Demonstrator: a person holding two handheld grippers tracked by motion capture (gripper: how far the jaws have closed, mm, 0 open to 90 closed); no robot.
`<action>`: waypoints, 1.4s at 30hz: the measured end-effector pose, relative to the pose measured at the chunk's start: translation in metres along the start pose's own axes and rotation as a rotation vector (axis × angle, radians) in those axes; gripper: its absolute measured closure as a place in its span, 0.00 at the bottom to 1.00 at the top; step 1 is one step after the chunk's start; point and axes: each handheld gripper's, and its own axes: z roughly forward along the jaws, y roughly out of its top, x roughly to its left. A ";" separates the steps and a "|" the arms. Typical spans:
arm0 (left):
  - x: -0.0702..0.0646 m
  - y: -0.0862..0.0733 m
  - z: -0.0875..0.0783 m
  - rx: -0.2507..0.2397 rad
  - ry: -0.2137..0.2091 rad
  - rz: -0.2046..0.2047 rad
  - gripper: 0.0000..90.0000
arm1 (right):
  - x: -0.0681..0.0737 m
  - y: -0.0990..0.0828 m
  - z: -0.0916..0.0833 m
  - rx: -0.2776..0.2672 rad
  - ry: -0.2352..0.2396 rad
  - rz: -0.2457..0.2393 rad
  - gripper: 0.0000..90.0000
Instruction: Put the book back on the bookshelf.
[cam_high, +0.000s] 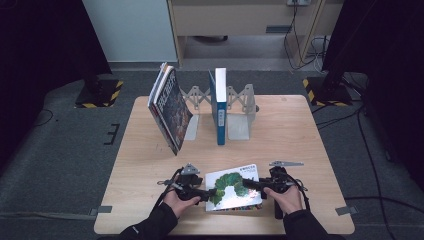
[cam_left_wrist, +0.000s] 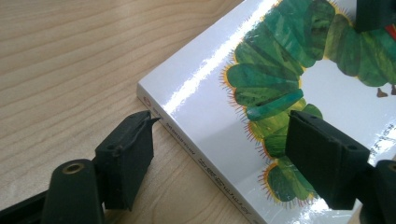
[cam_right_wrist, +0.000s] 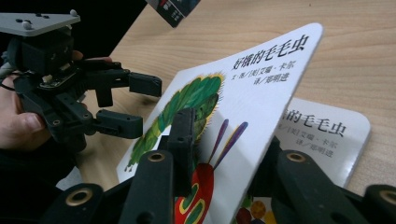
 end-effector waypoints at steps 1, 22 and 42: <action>0.001 0.000 -0.001 -0.007 0.003 -0.004 0.25 | 0.000 0.000 -0.001 -0.004 0.005 0.004 0.79; 0.001 0.003 -0.005 -0.038 -0.041 -0.038 0.26 | 0.011 0.010 -0.013 -0.081 0.072 -0.036 0.89; 0.008 0.004 0.017 -0.033 -0.186 -0.030 0.16 | 0.016 0.014 -0.024 -0.111 0.106 -0.107 0.92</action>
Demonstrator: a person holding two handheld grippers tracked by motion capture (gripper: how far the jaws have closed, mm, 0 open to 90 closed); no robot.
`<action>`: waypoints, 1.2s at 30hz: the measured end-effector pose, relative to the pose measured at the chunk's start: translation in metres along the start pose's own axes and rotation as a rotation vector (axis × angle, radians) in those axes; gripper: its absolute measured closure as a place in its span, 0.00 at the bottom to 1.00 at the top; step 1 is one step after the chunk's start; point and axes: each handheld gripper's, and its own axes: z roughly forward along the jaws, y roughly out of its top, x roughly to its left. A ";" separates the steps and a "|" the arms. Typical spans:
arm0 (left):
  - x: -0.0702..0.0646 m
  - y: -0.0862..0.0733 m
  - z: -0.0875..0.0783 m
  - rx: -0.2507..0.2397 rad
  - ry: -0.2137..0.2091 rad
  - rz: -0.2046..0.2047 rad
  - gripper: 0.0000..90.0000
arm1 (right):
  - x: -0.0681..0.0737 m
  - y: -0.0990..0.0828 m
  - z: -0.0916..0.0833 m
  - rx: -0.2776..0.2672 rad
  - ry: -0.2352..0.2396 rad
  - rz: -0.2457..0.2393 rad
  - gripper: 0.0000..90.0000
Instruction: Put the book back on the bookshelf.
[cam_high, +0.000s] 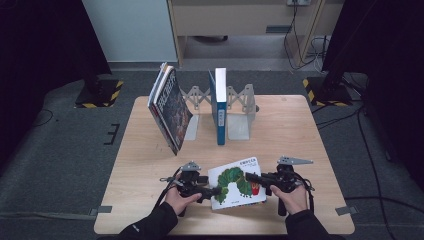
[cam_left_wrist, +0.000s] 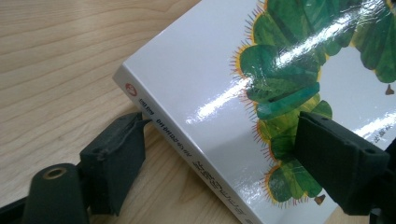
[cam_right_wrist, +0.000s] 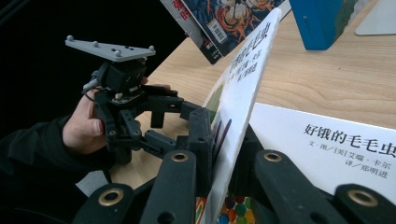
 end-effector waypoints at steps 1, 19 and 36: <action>0.001 0.000 0.002 -0.001 -0.011 0.002 0.15 | 0.000 0.000 0.000 0.000 0.002 0.000 0.92; 0.000 -0.006 0.010 0.006 -0.035 0.007 0.26 | -0.005 -0.008 0.004 0.065 -0.171 -0.064 0.78; -0.004 -0.007 0.010 0.003 0.020 0.048 0.32 | -0.011 -0.015 0.010 0.146 -0.367 -0.131 0.47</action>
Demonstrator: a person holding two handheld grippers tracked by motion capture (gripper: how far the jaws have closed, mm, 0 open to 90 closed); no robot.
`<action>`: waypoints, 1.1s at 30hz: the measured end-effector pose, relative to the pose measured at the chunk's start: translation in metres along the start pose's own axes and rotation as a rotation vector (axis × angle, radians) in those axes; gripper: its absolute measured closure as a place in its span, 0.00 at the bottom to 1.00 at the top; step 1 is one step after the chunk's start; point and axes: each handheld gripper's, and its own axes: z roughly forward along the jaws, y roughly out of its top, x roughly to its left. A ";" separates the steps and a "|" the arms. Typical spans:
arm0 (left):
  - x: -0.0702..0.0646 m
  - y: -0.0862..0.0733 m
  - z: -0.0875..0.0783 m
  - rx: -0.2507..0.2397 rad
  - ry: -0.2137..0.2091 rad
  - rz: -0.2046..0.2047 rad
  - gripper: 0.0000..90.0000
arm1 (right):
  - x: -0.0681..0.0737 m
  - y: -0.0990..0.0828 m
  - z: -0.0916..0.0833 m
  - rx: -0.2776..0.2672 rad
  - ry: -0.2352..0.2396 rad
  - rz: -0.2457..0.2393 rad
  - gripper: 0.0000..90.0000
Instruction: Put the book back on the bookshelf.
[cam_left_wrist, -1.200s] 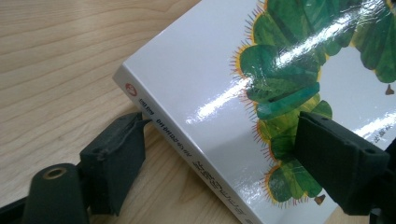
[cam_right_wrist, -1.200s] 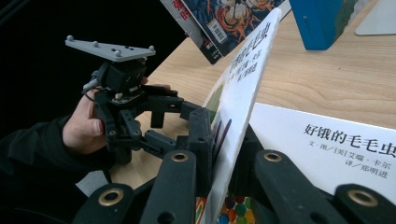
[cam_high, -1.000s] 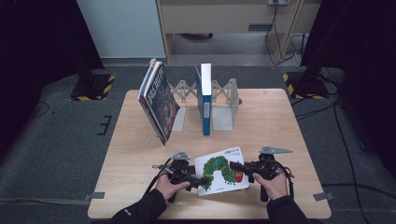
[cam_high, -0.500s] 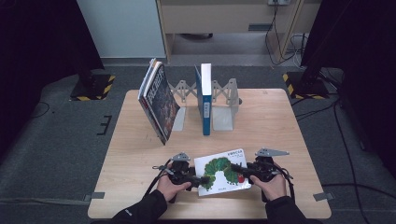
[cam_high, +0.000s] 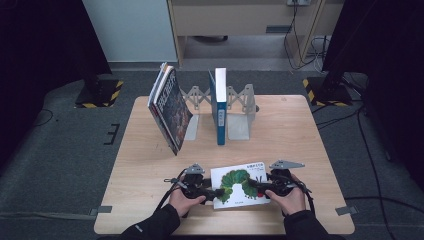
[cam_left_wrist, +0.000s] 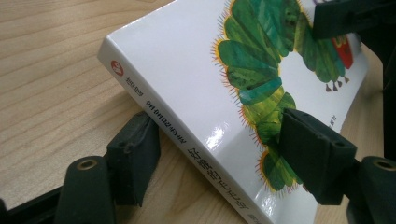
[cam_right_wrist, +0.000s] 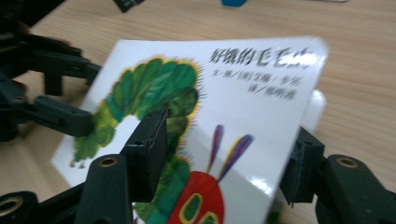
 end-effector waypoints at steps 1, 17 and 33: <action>0.000 0.000 0.000 0.001 0.003 0.005 0.33 | -0.002 0.000 -0.001 0.000 -0.013 0.001 0.47; -0.002 0.000 0.000 0.001 0.031 0.030 0.37 | -0.016 -0.010 0.004 0.055 -0.075 0.068 0.40; 0.004 0.000 -0.001 -0.010 -0.014 -0.020 0.32 | -0.013 -0.010 0.009 0.055 -0.032 0.064 0.48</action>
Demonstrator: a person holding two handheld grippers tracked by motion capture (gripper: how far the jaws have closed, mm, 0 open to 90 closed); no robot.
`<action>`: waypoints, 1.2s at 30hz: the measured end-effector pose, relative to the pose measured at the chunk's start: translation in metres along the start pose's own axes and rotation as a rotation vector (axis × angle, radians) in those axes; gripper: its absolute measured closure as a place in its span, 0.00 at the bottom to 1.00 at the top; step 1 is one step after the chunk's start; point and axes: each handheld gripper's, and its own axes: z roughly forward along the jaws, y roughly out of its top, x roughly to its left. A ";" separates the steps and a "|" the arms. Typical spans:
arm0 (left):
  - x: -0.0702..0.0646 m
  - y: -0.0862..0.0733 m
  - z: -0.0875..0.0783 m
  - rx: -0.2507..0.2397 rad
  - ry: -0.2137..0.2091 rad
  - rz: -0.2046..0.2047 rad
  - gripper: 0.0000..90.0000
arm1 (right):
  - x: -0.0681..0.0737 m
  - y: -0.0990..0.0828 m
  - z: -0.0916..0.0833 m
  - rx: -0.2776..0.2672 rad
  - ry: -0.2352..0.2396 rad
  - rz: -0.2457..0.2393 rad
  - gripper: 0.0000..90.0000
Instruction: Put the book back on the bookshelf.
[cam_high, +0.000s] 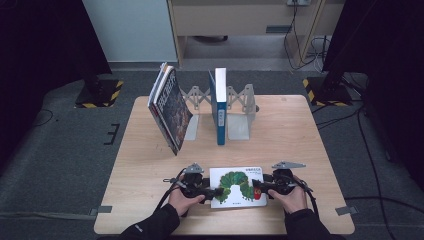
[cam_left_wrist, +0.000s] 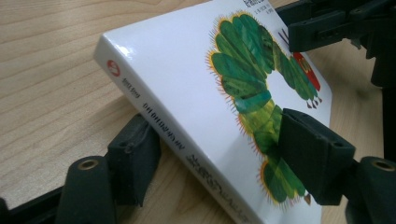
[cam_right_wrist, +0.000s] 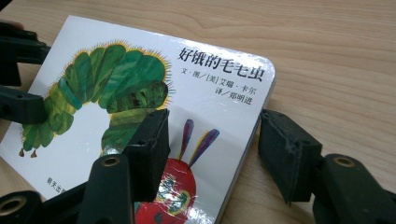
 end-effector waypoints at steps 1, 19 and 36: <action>0.000 0.000 0.000 0.000 -0.002 -0.002 0.32 | 0.001 0.000 0.001 -0.003 0.001 -0.009 0.48; -0.005 0.006 -0.007 -0.035 -0.076 -0.004 0.43 | 0.005 0.006 0.001 -0.082 0.063 -0.024 0.53; -0.021 0.015 -0.021 -0.082 -0.139 -0.049 0.69 | 0.006 0.009 -0.004 -0.139 0.123 -0.014 0.48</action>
